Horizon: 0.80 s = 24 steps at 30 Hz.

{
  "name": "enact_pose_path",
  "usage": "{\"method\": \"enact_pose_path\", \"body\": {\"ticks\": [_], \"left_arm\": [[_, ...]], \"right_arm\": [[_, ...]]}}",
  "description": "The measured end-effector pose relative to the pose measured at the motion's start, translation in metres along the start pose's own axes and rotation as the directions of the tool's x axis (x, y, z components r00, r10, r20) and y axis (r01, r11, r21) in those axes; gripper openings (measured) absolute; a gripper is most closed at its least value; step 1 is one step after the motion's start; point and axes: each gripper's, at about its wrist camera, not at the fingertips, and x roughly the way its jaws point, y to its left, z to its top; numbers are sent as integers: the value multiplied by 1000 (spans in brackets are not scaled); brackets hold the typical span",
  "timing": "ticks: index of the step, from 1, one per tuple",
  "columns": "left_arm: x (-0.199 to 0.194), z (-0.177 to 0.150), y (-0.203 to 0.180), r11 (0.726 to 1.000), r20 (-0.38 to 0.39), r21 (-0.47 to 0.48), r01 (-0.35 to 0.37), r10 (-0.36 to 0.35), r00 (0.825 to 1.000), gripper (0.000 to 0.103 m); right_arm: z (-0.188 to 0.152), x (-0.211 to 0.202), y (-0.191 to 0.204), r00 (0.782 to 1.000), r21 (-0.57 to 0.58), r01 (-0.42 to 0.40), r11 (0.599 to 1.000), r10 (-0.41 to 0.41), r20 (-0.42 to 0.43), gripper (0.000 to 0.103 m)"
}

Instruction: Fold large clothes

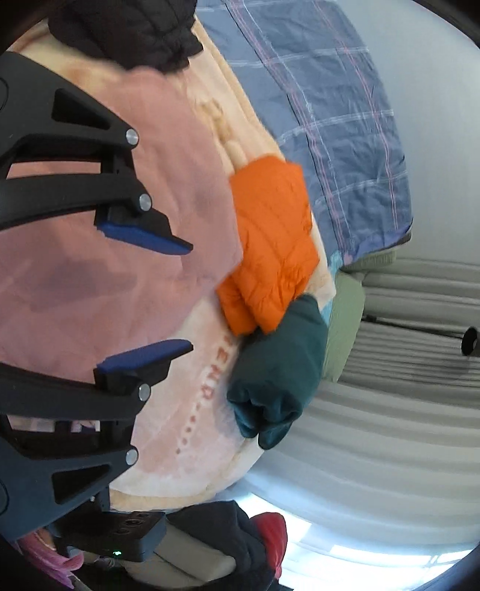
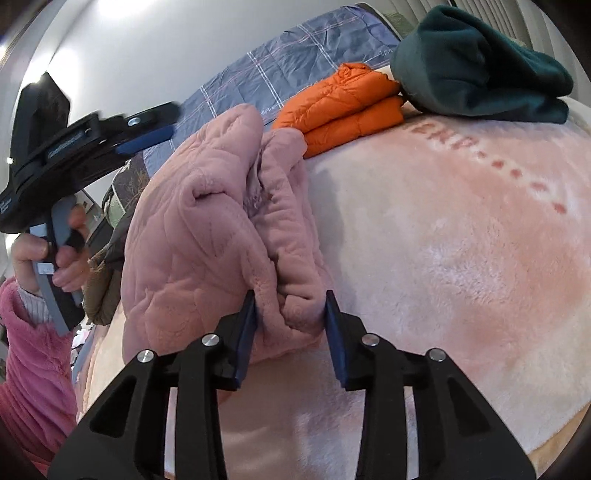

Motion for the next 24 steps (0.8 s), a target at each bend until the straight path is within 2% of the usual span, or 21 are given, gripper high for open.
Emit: {"method": "enact_pose_path", "body": {"ticks": [1, 3, 4, 7, 9, 11, 12, 13, 15, 16, 17, 20, 24], "left_arm": [[1, -3, 7, 1000, -21, -1, -26, 26, 999, 45], [29, -20, 22, 997, -155, 7, -76, 76, 985, 46], [39, -28, 25, 997, -171, 17, -81, 83, 982, 47], [54, -43, 23, 988, -131, 73, -134, 143, 981, 47], [56, -40, 18, 986, -132, 95, -139, 151, 980, 46], [60, -39, 13, 978, -144, 138, -155, 174, 974, 46], [61, -40, 15, 979, -145, 136, -151, 171, 975, 46], [61, -40, 16, 980, -143, 130, -148, 166, 976, 46], [58, -44, 22, 984, -130, 114, -135, 149, 980, 46], [57, -44, 20, 986, -126, 111, -127, 140, 982, 46], [58, -48, 19, 986, -122, 113, -119, 132, 984, 46], [63, -58, 4, 971, -85, 174, -167, 183, 979, 46], [68, -57, 13, 983, -86, 128, -135, 146, 986, 46]], "right_arm": [[0, 0, -1, 1000, 6, -14, 1000, 14, -6, 38], [4, -7, 2, 1000, -10, -9, 1000, 9, 1, 49], [8, -11, 5, 1000, -24, 2, 1000, -1, 12, 51], [14, -31, 25, 996, -110, 39, 993, -30, 87, 52], [17, -41, 47, 991, -219, 32, 975, -2, 135, 52], [19, -35, 64, 989, -302, 16, 953, 29, 143, 52], [20, -28, 67, 992, -302, 16, 953, 24, 128, 45], [21, -12, 64, 997, -271, 21, 962, -1, 73, 39], [19, 23, 42, 998, -161, 50, 986, -57, -40, 12], [14, 39, 28, 995, -106, 54, 993, -62, -79, 7], [12, 46, 21, 994, -86, 44, 995, -53, -97, 4], [14, 49, 18, 991, -80, 52, 995, -61, -119, 3], [17, 51, 34, 988, -182, 101, 978, -121, -100, 3]]}}
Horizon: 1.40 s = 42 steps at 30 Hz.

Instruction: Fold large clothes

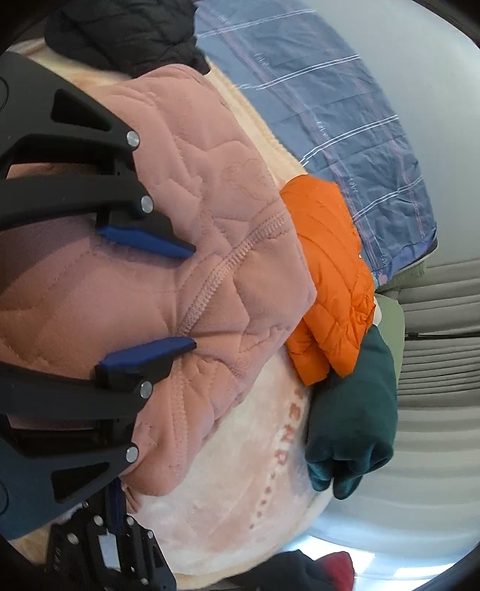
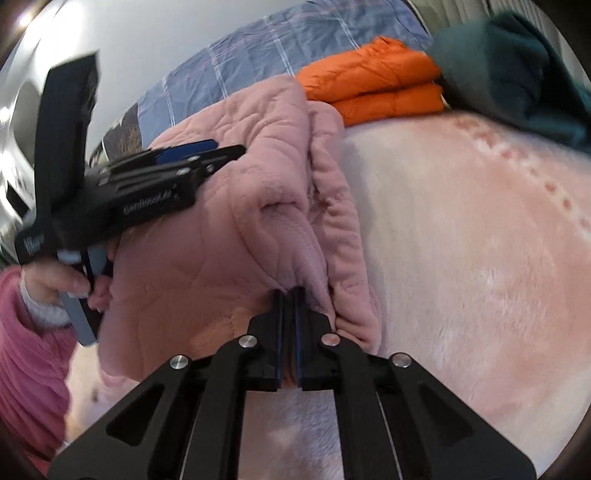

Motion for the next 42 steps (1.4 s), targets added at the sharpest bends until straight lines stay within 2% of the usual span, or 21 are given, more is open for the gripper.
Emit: {"method": "enact_pose_path", "body": {"ticks": [4, 5, 8, 10, 13, 14, 15, 16, 19, 21, 23, 24, 26, 28, 30, 32, 33, 34, 35, 37, 42], "left_arm": [[-5, -1, 1, 1000, 16, -5, -12, 12, 1000, 46], [-7, -1, 1, 1000, 25, -7, -19, 19, 1000, 46], [-10, -2, 3, 1000, 32, -19, -11, 12, 999, 46], [-9, -1, 5, 1000, 29, -29, -3, 4, 1000, 46], [-10, 0, 7, 999, 33, -38, 4, -3, 999, 46], [-11, 0, 9, 999, 37, -46, 11, -9, 999, 46], [-11, 0, 10, 998, 42, -53, 26, -23, 999, 47], [-12, 0, 11, 997, 45, -60, 48, -45, 998, 47], [-23, 2, 7, 999, 72, -44, 32, -29, 997, 48], [-37, 4, 11, 998, 109, -63, 23, -16, 994, 57], [-53, 6, 22, 993, 156, -116, -13, 31, 987, 69], [-63, 6, 34, 987, 184, -162, -19, 49, 982, 69], [-71, 5, 56, 969, 202, -244, 23, 27, 979, 69], [-65, 2, 75, 945, 182, -320, 73, -14, 983, 68], [-39, -6, 80, 947, 98, -315, 61, -31, 995, 65], [-9, -18, 66, 982, 42, -177, -65, 74, 996, 69], [-3, -21, 66, 982, 39, -177, -69, 77, 996, 69], [-6, -20, 76, 969, 48, -248, -8, 20, 999, 69], [-7, -19, 80, 964, 48, -265, 16, -4, 999, 69], [-8, -20, 80, 968, 45, -251, 13, -2, 999, 69], [-11, -19, 80, 960, 47, -278, -21, 35, 998, 68]], "right_arm": [[10, -23, 17, 998, -110, 46, 993, -41, 46, 7], [12, -29, 16, 997, -110, 40, 993, -33, 64, 7], [32, -65, 20, 980, -123, -10, 992, 34, 197, 7], [45, -65, 24, 973, -153, -3, 988, 38, 226, 7], [44, -17, 8, 998, -74, 7, 997, -2, 68, 7], [40, 5, -1, 1000, -52, 9, 999, -9, 7, 5], [33, 20, -8, 1000, -48, 2, 999, -2, -8, 5], [30, 20, -10, 1000, -53, 2, 999, -1, 8, 5], [30, 8, -9, 1000, -52, 1, 999, -1, 14, 5], [29, 11, -9, 1000, -79, 13, 997, -12, 9, 5], [27, 8, -12, 1000, -66, -3, 998, 3, 3, 5], [27, 8, -16, 1000, -52, -17, 998, 17, 0, 5], [30, 15, -14, 1000, -46, -23, 999, 23, 2, 5], [32, 14, -7, 1000, -54, -18, 998, 18, 3, 5], [33, 13, -6, 1000, -61, -21, 998, 22, 6, 5], [33, 13, -1, 1000, -67, -14, 998, 14, 5, 6], [34, 13, 1, 1000, -73, -1, 997, 1, 3, 7], [35, 11, 4, 1000, -85, 3, 996, -3, 4, 7], [38, 7, 7, 1000, -107, 4, 994, -3, 3, 7], [45, -4, 11, 1000, -115, -9, 993, 9, -2, 8], [91, -27, 22, 996, -110, -76, 991, 79, 27, 8]]}}
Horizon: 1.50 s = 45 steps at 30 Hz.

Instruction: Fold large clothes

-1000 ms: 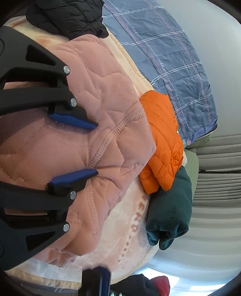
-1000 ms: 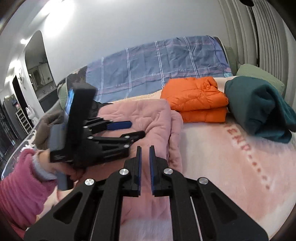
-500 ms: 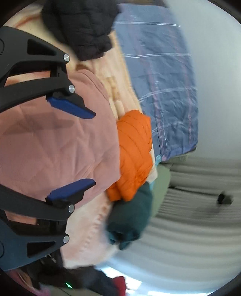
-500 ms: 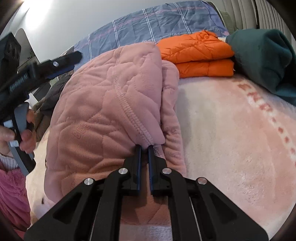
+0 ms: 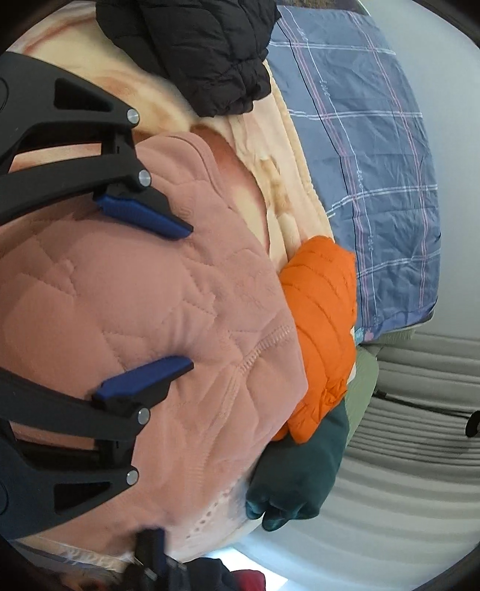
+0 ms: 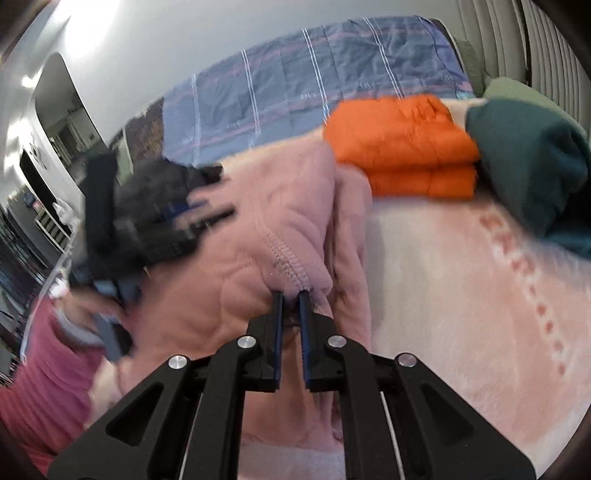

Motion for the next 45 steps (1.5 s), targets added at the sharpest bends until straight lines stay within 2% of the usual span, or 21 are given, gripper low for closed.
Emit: {"method": "enact_pose_path", "body": {"ticks": [5, 8, 11, 13, 16, 18, 21, 22, 23, 25, 26, 29, 32, 34, 39, 45], "left_arm": [[4, 7, 9, 999, -16, -35, -12, 11, 1000, 67], [3, 5, 9, 1000, -12, -31, -5, 5, 1000, 67], [1, 3, 3, 1000, -4, 1, -8, 8, 1000, 68], [2, 4, -5, 999, 0, 34, -27, 27, 1000, 68], [1, 6, -10, 998, 2, 49, -43, 43, 999, 68], [0, 5, -9, 998, 5, 49, -42, 42, 999, 68], [-3, 4, -3, 999, 16, 31, -22, 22, 1000, 69], [-4, 4, 0, 1000, 21, 19, -21, 21, 1000, 71], [-4, 5, 2, 1000, 19, 11, -20, 20, 1000, 77], [-2, 6, 1, 1000, 17, 23, -11, 11, 1000, 81], [-2, 7, -2, 999, 21, 36, -20, 19, 1000, 86], [-3, 10, -10, 997, 37, 52, -62, 60, 997, 89], [-3, 11, -7, 998, 23, 46, -30, 29, 999, 93], [-1, 11, -4, 1000, 8, 20, -20, 20, 1000, 93], [3, 12, -13, 995, -8, 38, -87, 87, 996, 95], [0, 18, -12, 996, -38, 15, -89, 90, 995, 94]], "right_arm": [[43, 0, 14, 998, -57, -61, 997, 62, 15, 8], [50, -11, 18, 999, -72, -41, 997, 40, -19, 10], [53, -36, 20, 999, -98, 5, 995, -1, 42, 13], [61, -43, 18, 996, -71, -26, 997, 32, 82, 14], [73, -21, 20, 997, -72, -27, 997, 33, 76, 15], [76, 10, 15, 999, -51, -36, 998, 37, 22, 15], [59, 79, -6, 991, 9, 30, 1000, -28, -129, 14], [52, 91, -14, 990, 20, 30, 999, -27, -138, 12], [43, 98, -22, 993, 34, 22, 999, -18, -116, 12], [39, 92, -25, 996, 40, 9, 999, -5, -93, 11], [38, 89, -25, 996, 40, 11, 999, -7, -87, 11], [34, 87, -19, 996, -8, 51, 999, -51, -68, 11], [34, 88, -20, 997, 2, 43, 999, -43, -63, 11], [34, 88, -23, 998, 10, 36, 999, -35, -58, 11], [30, 86, -24, 999, 7, 32, 999, -32, -40, 11], [27, 84, -24, 999, 10, 27, 1000, -27, -23, 11]]}}
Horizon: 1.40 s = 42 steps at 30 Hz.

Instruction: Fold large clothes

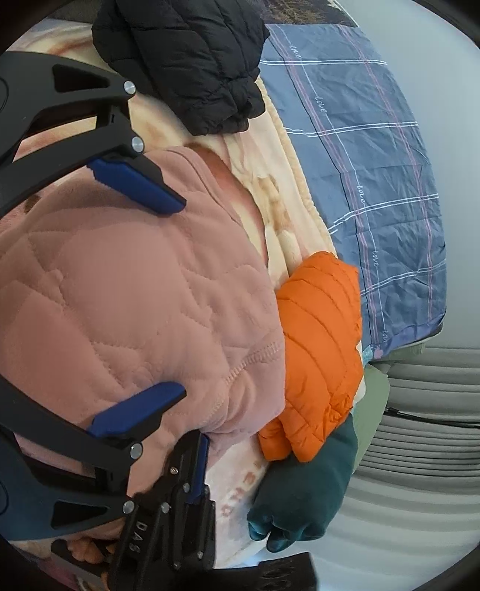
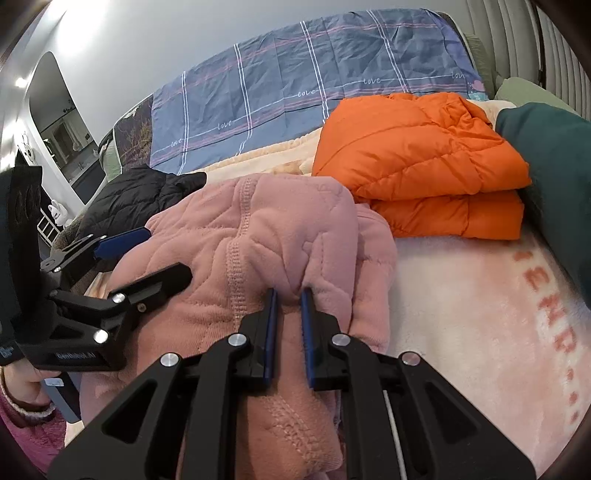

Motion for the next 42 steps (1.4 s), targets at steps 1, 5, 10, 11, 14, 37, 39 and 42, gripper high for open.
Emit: {"method": "enact_pose_path", "body": {"ticks": [1, 5, 10, 11, 14, 37, 39, 42], "left_arm": [[-4, 3, 1, 1000, 6, -13, 15, -15, 1000, 92], [-21, 18, 1, 998, 43, -23, 67, -66, 997, 81], [17, 11, -12, 998, -111, 50, 43, -37, 993, 82], [25, 3, -15, 996, -87, 84, 14, -7, 996, 84], [27, -1, -10, 998, -78, 62, 33, -28, 997, 84], [37, 4, -5, 995, -136, 78, 65, -54, 989, 86], [44, -1, 2, 995, -126, 40, 86, -80, 989, 86], [44, 0, -2, 996, -127, 62, 68, -60, 990, 87]], "right_arm": [[-1, -1, -1, 1000, 1, -1, 1000, 1, 2, 11], [-4, -2, -4, 1000, 10, -13, 1000, 13, 7, 11], [-7, -3, -3, 1000, 9, -7, 1000, 7, 18, 11], [-8, -2, -2, 1000, 7, -1, 1000, 1, 21, 12], [-11, -4, 7, 998, -27, 33, 999, -32, 50, 12], [30, 45, -26, 999, 82, 17, 996, -14, -33, 20], [26, 46, -32, 1000, 110, -9, 994, 11, -18, 18], [26, 48, -18, 998, 21, 64, 998, -63, -9, 18]]}}
